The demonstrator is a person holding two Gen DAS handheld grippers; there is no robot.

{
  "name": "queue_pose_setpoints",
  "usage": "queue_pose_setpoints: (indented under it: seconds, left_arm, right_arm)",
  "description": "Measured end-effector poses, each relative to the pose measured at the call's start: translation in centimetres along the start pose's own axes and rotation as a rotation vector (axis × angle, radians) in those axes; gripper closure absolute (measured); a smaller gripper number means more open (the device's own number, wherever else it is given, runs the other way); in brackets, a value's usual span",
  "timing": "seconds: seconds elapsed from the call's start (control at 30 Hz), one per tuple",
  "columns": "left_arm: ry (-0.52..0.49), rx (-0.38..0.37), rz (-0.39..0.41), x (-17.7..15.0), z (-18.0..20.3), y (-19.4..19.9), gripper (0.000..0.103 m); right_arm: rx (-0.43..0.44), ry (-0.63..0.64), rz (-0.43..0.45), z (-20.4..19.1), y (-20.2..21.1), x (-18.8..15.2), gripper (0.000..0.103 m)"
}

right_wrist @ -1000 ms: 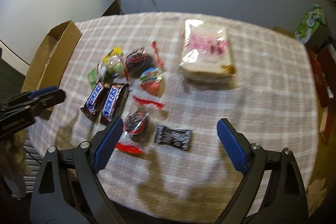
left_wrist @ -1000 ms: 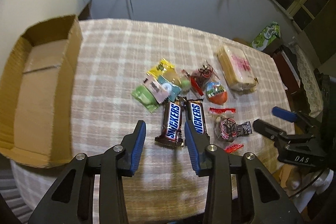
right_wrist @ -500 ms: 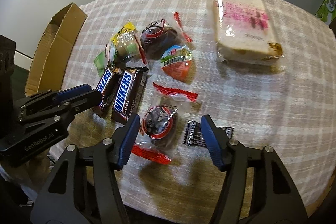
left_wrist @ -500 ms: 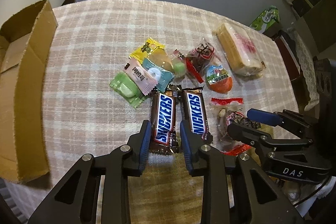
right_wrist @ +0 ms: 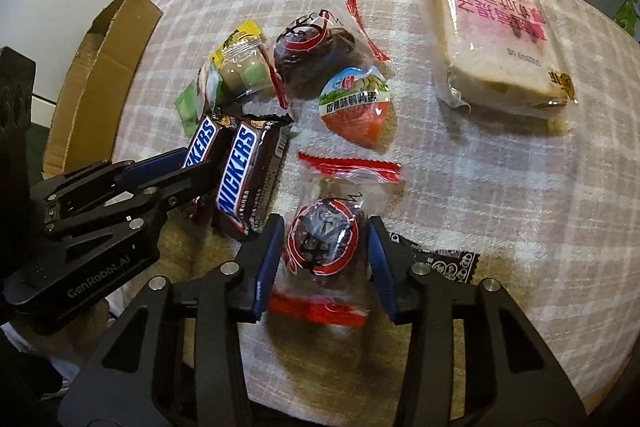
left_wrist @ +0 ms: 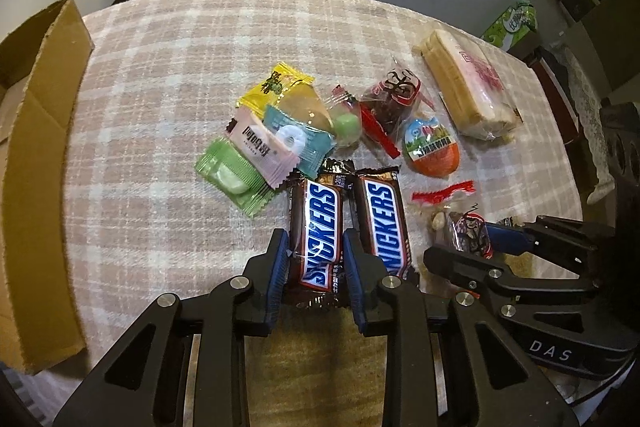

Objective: Organize snacks
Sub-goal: 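Carry both snacks to the cardboard box and open both tools to drop them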

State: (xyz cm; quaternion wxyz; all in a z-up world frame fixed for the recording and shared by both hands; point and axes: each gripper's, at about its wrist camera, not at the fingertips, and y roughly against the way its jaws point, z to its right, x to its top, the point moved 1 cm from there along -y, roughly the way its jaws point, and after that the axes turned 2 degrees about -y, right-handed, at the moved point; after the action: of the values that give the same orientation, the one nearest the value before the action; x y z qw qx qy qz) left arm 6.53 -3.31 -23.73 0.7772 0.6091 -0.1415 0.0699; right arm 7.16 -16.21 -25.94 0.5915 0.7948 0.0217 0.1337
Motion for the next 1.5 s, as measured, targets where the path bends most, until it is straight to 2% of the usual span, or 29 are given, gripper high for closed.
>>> queue_pose_setpoints:
  seconds: [0.33,0.57,0.77,1.07,1.5]
  left_arm:
    - [-0.013,-0.011,0.024,-0.2,0.2,0.3,0.077]
    - [0.014,-0.024,0.062,-0.9,-0.7,2.7,0.077]
    - [0.045,-0.007,0.121,-1.2,-2.1,5.8,0.077]
    - [0.142,0.044,0.211,-2.5,-6.1,10.1,0.077]
    - [0.294,0.139,0.275,-4.9,-12.9,13.6,0.077]
  right_arm:
    - [0.016,-0.032,0.015,0.7,0.8,-0.2,0.066]
    - [0.016,-0.017,0.054,0.5,3.4,-0.6,0.066]
    - [0.03,0.016,0.099,-0.9,5.5,0.5,0.066]
    - [0.076,0.153,0.147,-6.9,7.1,3.9,0.066]
    - [0.143,0.347,0.14,-17.0,5.0,6.5,0.066]
